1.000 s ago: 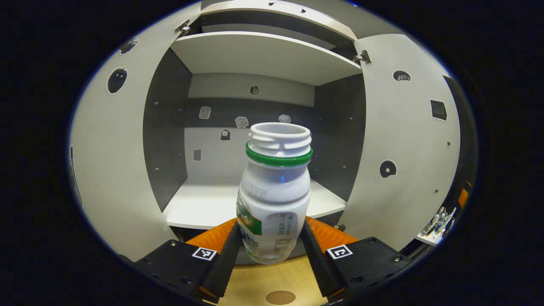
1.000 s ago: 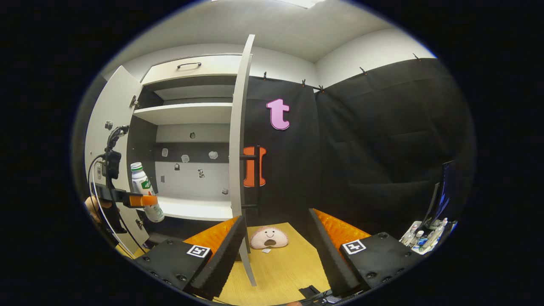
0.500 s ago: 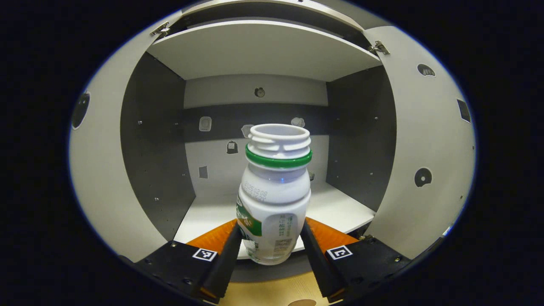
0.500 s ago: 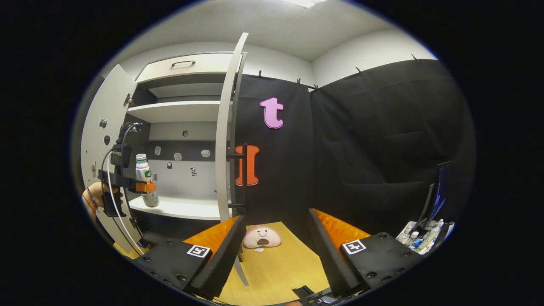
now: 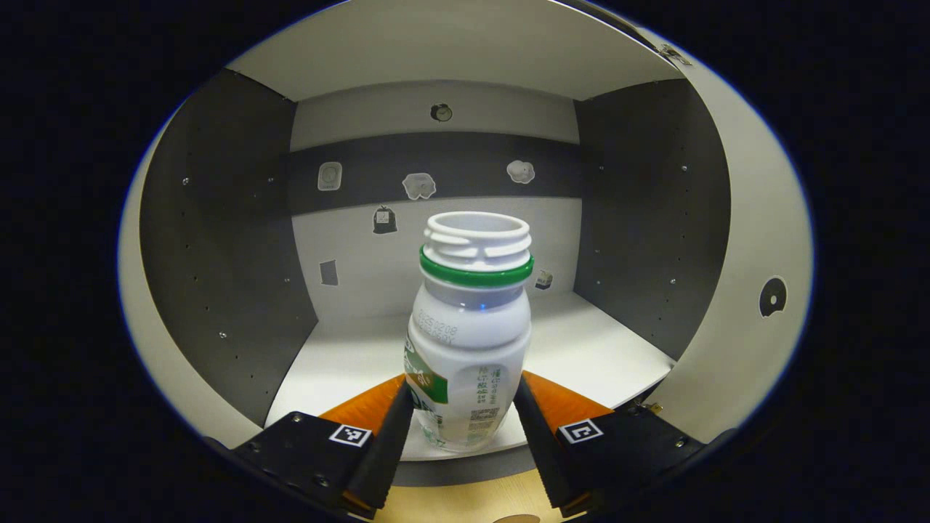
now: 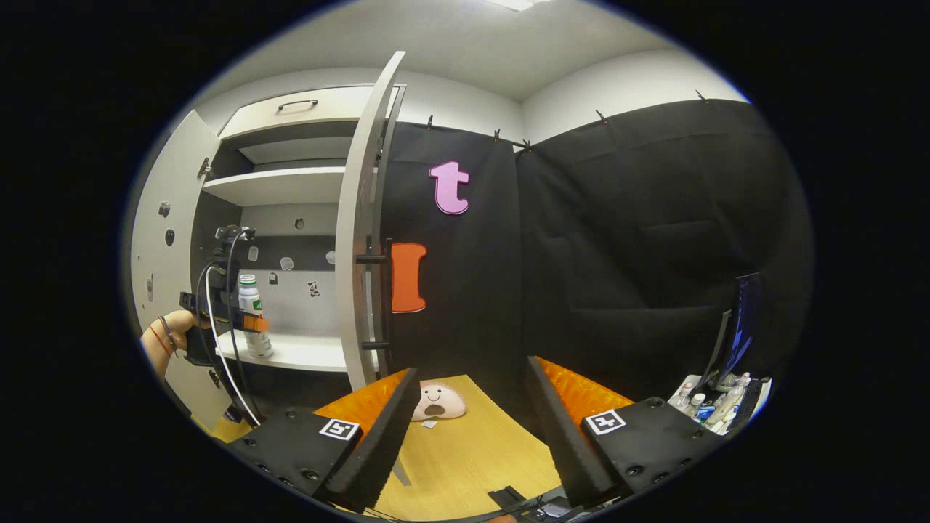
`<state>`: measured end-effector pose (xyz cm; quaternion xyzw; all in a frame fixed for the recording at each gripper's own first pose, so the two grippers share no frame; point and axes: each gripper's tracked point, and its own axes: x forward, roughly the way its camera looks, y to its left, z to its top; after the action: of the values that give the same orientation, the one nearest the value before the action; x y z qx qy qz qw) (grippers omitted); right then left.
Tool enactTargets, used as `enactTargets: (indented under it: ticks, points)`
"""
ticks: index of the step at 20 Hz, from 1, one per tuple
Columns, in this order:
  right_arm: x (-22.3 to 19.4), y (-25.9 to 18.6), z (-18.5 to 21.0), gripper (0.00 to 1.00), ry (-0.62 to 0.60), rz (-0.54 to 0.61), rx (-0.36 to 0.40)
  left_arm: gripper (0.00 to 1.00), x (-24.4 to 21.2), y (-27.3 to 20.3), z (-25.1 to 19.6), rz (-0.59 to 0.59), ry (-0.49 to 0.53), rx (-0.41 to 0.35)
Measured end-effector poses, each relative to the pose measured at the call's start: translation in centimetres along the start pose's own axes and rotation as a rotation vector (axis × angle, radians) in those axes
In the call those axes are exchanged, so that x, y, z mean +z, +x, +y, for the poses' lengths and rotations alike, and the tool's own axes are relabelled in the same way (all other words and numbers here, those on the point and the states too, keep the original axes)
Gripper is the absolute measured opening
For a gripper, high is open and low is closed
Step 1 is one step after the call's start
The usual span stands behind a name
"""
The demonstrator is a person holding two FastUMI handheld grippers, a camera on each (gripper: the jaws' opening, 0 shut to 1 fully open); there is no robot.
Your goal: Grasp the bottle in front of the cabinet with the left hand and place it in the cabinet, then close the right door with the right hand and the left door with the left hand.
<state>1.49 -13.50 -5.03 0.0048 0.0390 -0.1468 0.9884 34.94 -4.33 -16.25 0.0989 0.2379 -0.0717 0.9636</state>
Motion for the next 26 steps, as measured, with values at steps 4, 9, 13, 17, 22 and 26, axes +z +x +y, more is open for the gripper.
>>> enactTargets:
  ticks: [4, 9, 13, 17, 22, 26]
  points:
    - [-0.1, 0.1, -0.5, 0.97, 0.000, 0.001, -0.011, 0.81, 0.0, 0.6, 0.1, 0.002, -0.017, 0.023]
    - [-0.7, 0.3, -0.3, 0.97, 0.010, 0.018, -0.007, 0.85, -0.3, 0.2, 0.3, -0.004, -0.038, 0.034]
    - [-1.2, 1.0, 0.6, 0.97, 0.011, 0.026, 0.009, 0.90, 0.5, -1.2, 0.9, -0.034, -0.023, 0.044]
    - [-1.2, 1.2, 1.1, 0.97, 0.000, 0.025, 0.021, 0.92, 1.9, -3.4, 1.0, -0.090, -0.012, 0.050]
    - [-1.2, 1.7, 0.7, 0.97, 0.005, 0.025, 0.014, 0.94, 2.9, -6.3, 1.2, -0.141, -0.031, 0.049]
    - [-1.4, 2.2, 0.1, 0.97, -0.010, 0.018, 0.002, 0.94, 3.7, -10.7, 1.8, -0.197, -0.050, 0.058]
